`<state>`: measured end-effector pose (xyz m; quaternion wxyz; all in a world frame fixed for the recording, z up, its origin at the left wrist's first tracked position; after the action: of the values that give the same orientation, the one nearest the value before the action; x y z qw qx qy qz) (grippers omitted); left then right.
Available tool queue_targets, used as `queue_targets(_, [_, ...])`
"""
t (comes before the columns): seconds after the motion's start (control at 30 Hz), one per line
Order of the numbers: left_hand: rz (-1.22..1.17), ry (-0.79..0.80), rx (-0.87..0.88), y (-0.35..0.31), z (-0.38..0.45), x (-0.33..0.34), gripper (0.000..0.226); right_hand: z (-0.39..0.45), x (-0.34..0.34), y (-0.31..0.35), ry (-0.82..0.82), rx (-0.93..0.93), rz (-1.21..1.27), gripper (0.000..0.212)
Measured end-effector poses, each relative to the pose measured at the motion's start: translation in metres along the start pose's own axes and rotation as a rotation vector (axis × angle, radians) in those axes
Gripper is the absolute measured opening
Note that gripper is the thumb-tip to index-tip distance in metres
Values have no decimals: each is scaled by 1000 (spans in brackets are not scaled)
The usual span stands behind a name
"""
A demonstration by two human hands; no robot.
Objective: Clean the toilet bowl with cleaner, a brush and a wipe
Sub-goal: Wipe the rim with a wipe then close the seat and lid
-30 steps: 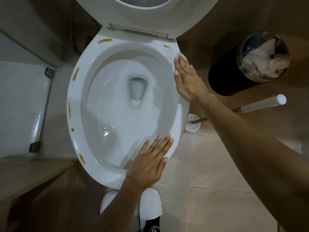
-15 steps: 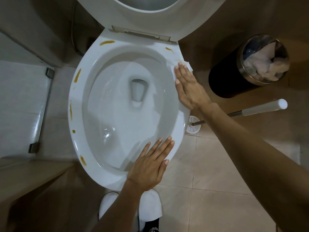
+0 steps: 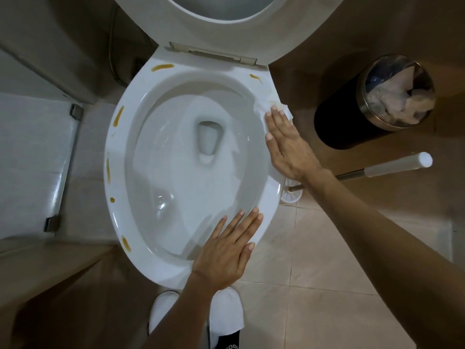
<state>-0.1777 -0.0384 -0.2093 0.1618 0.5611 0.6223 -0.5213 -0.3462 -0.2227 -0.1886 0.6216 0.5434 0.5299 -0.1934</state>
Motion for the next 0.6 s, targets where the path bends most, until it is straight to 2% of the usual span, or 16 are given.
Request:
queue_targets(0.13, [-5,3,-2,0,0,-1,54,-4,0,-2,-22,35,18,54])
queue_targets(0.3, [-2,17,-12,-1,0,-3,53,38,-13,-7,-55,90,53,55])
queue_targets(0.6, [-68,55,-5,-2,1,-4,53,87,-19,-2,-28,49,-32,58])
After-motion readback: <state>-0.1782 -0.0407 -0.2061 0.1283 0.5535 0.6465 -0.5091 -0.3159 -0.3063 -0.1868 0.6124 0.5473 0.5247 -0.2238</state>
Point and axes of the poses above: each hand's wrist, its own z-axis towards the middle knuckle, its own x-axis out of the palm, y = z × x, the point moved 4 cm from there along z, towards the middle knuckle, and after that the axes turned 14 degrees about -x, right-handed, at the moved point
